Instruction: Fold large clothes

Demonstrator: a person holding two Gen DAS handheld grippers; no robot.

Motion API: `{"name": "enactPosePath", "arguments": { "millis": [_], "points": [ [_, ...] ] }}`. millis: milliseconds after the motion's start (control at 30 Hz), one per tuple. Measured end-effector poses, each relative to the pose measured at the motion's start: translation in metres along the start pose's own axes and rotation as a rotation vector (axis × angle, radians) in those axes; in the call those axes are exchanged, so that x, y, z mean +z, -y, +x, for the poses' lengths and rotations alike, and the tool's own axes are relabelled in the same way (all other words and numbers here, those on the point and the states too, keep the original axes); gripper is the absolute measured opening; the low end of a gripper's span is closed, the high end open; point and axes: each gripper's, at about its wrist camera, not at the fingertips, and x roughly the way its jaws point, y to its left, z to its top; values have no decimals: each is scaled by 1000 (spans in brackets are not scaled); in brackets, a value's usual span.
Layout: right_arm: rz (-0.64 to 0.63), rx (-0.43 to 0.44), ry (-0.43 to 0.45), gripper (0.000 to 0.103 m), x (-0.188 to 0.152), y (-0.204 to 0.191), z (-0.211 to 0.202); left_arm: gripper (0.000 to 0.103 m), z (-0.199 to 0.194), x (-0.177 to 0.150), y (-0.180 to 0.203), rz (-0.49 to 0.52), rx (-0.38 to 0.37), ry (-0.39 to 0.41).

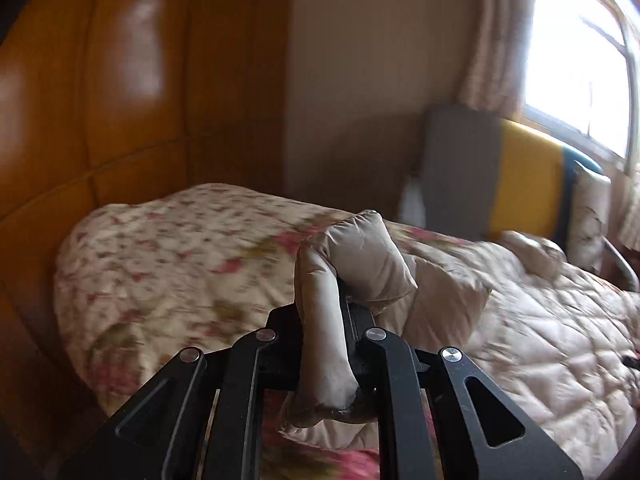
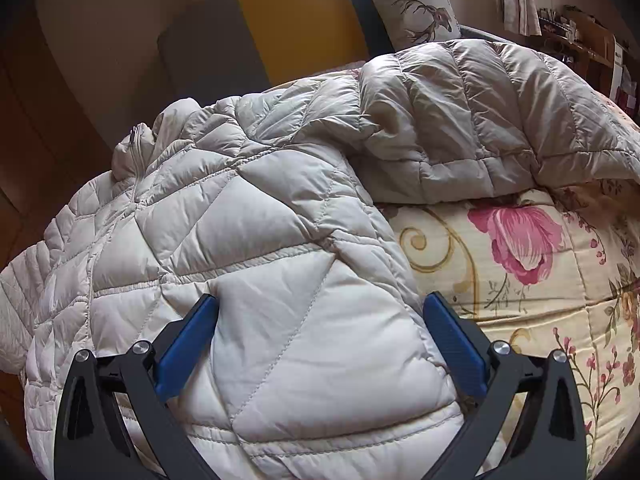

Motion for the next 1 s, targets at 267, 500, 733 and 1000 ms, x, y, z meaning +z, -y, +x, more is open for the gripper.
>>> {"name": "enactPosePath", "arguments": {
  "millis": [267, 500, 733, 1000],
  "points": [
    [-8, -10, -2, 101, 0, -4, 5, 12, 64, 15, -116, -239, 135, -120],
    [-13, -15, -3, 101, 2, -7, 9, 72, 89, -34, -138, -336, 209, -296],
    [-13, -13, 7, 101, 2, -8, 9, 75, 27, -58, -100, -415, 97, -188],
    [126, 35, 73, 101, 17, 19, -16, 78, 4, -75, 62, 27, -275, -301]
  ]
}}
